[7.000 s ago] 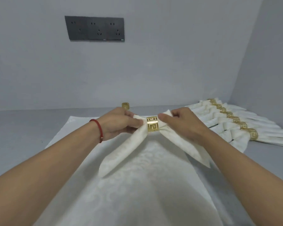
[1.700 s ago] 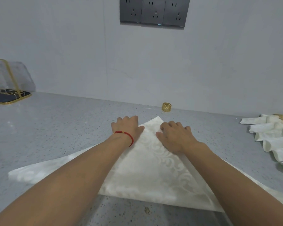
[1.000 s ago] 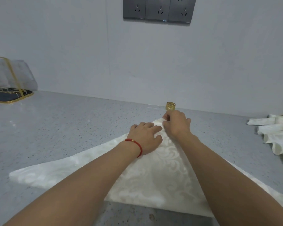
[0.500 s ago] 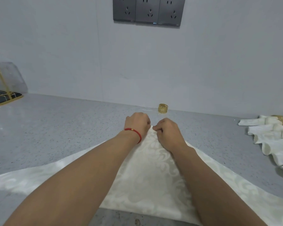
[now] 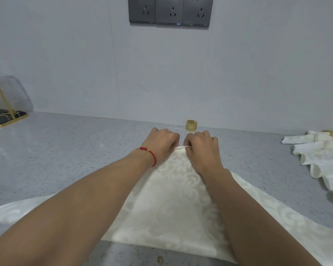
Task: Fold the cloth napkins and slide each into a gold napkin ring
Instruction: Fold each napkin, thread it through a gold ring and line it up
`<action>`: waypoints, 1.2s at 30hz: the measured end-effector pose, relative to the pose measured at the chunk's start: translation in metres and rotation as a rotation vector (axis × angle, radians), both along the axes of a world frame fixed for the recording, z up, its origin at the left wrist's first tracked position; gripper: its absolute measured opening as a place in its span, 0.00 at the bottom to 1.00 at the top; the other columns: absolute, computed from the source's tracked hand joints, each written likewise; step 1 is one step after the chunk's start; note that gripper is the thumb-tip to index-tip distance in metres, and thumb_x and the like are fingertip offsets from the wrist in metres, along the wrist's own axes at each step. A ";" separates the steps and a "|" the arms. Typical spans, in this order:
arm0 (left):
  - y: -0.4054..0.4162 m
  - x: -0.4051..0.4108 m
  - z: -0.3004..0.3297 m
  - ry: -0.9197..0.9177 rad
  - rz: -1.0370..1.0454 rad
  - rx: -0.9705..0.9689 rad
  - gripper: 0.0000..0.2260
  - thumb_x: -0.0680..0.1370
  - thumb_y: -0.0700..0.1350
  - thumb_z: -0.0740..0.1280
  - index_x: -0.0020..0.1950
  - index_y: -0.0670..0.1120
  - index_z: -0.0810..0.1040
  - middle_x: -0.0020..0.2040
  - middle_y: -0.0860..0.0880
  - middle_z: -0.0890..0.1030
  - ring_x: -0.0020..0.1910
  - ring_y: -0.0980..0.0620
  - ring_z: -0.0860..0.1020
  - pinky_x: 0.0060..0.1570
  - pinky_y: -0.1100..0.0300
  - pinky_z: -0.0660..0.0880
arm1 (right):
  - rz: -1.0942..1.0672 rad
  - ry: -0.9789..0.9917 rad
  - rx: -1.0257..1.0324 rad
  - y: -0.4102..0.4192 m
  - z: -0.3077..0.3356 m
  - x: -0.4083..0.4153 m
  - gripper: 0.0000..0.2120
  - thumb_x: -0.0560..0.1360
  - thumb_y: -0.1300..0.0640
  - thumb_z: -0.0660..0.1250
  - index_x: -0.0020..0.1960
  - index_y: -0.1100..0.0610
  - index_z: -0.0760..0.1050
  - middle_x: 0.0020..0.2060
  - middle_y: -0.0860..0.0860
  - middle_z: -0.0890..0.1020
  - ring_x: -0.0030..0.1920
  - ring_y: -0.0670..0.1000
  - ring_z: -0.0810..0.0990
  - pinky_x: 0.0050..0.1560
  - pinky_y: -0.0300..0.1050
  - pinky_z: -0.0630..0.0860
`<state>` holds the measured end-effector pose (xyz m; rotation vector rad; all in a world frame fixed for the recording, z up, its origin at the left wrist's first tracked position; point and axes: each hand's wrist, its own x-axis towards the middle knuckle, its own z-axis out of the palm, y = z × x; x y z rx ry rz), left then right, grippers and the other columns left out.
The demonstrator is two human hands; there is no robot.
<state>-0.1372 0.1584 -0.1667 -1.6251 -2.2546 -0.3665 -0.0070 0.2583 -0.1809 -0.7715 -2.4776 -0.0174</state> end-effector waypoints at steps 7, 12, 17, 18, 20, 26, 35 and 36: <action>-0.012 0.006 -0.006 0.076 -0.041 -0.036 0.10 0.77 0.39 0.61 0.43 0.52 0.79 0.42 0.56 0.79 0.46 0.52 0.73 0.47 0.56 0.65 | 0.077 -0.114 0.112 -0.001 -0.002 0.005 0.12 0.74 0.64 0.69 0.50 0.48 0.81 0.44 0.46 0.80 0.53 0.52 0.73 0.50 0.48 0.64; -0.019 0.013 -0.016 -0.359 0.080 0.229 0.10 0.78 0.43 0.64 0.53 0.50 0.85 0.41 0.52 0.84 0.45 0.50 0.80 0.50 0.55 0.77 | 0.019 0.041 -0.139 -0.006 -0.004 0.007 0.13 0.79 0.56 0.60 0.48 0.49 0.84 0.41 0.46 0.84 0.49 0.55 0.77 0.53 0.53 0.69; -0.013 0.012 -0.024 -0.417 0.119 0.240 0.07 0.74 0.39 0.67 0.38 0.48 0.80 0.38 0.50 0.83 0.44 0.47 0.80 0.45 0.52 0.78 | 0.017 -0.009 -0.200 0.003 -0.008 0.006 0.11 0.80 0.61 0.64 0.44 0.52 0.82 0.46 0.50 0.79 0.53 0.57 0.74 0.50 0.53 0.69; -0.012 0.013 -0.025 -0.365 0.145 0.223 0.10 0.75 0.38 0.66 0.38 0.50 0.71 0.39 0.49 0.81 0.46 0.45 0.79 0.45 0.52 0.76 | 0.011 -0.024 -0.199 0.003 -0.006 0.006 0.10 0.81 0.59 0.64 0.47 0.50 0.82 0.48 0.49 0.78 0.55 0.55 0.72 0.52 0.52 0.67; -0.010 0.015 -0.027 -0.261 0.151 0.174 0.09 0.79 0.38 0.64 0.45 0.50 0.82 0.46 0.50 0.76 0.51 0.45 0.74 0.45 0.52 0.70 | 0.022 -0.065 -0.174 0.003 -0.003 0.006 0.08 0.81 0.60 0.64 0.50 0.49 0.79 0.49 0.47 0.78 0.55 0.53 0.72 0.54 0.51 0.64; -0.015 0.023 -0.020 -0.039 0.209 0.124 0.11 0.76 0.36 0.65 0.46 0.53 0.80 0.43 0.54 0.76 0.49 0.49 0.71 0.46 0.55 0.60 | 0.086 -0.179 0.035 0.000 0.005 0.008 0.14 0.72 0.69 0.64 0.47 0.50 0.74 0.44 0.47 0.77 0.48 0.53 0.76 0.54 0.52 0.67; -0.022 0.022 0.012 -0.255 0.133 -0.201 0.10 0.66 0.30 0.59 0.44 0.40 0.67 0.39 0.36 0.72 0.42 0.33 0.73 0.41 0.50 0.74 | 0.145 -0.336 -0.225 0.010 0.028 0.009 0.10 0.76 0.60 0.65 0.48 0.47 0.81 0.47 0.47 0.82 0.48 0.53 0.81 0.53 0.50 0.77; -0.023 0.021 0.008 -0.251 0.121 -0.132 0.18 0.65 0.30 0.58 0.38 0.51 0.55 0.35 0.37 0.70 0.37 0.33 0.70 0.37 0.51 0.74 | 0.146 -0.291 -0.266 0.010 0.028 0.010 0.10 0.76 0.60 0.66 0.47 0.46 0.81 0.47 0.47 0.82 0.47 0.53 0.82 0.52 0.51 0.80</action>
